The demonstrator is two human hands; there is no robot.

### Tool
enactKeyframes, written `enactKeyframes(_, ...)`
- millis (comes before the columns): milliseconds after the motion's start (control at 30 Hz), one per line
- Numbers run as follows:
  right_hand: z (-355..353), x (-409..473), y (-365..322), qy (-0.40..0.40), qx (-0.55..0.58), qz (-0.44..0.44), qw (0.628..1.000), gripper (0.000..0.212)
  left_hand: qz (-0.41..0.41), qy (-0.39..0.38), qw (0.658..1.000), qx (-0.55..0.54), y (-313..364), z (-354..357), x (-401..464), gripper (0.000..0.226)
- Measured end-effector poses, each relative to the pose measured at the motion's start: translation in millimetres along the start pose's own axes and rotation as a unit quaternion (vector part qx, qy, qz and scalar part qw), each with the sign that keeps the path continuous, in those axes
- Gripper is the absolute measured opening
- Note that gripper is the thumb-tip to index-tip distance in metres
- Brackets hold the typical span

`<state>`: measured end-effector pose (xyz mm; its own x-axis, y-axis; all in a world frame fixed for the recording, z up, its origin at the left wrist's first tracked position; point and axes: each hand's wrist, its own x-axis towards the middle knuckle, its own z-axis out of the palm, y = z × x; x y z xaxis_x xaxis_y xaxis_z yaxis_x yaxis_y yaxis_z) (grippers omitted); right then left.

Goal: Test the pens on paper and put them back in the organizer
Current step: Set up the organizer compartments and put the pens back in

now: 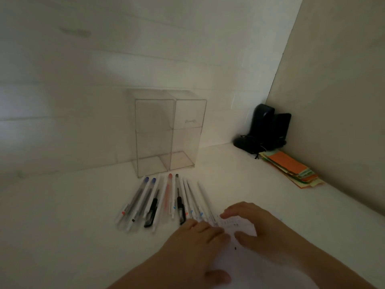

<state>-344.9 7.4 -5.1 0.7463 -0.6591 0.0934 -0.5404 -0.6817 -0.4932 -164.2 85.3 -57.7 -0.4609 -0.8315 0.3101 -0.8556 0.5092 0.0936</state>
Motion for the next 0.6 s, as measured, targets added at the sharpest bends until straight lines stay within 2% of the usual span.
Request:
enactKeyframes(67,-5,10,3,-0.024,0.006,0.044,0.999,0.04,-0.019,0.004,0.999,0.034,-4,-3,4,0.057)
enactKeyframes(200,2,38,0,-0.021,0.004,0.081,0.996,0.029,-0.039,0.032,0.996,0.078,-9,-3,7,0.046)
enactKeyframes(267,13,55,-7,-0.026,-0.002,0.075,0.997,0.036,-0.056,0.065,0.994,0.069,-17,-7,7,0.041)
enactKeyframes(333,25,74,-13,-0.035,-0.005,0.067,0.997,0.06,-0.081,0.108,0.99,0.046,-32,-14,5,0.033)
enactKeyframes(367,31,82,-14,-0.034,0.012,0.077,0.996,0.062,-0.102,0.13,0.986,0.029,-42,-19,5,0.029)
enactKeyframes(467,43,101,-17,-0.009,-0.013,0.086,0.996,0.024,-0.178,0.197,0.964,0.01,-77,-37,0,0.028)
enactKeyframes(600,51,99,-25,0.031,-0.064,0.037,0.997,0.029,-0.237,0.252,0.938,0.006,-122,-56,-9,0.03)
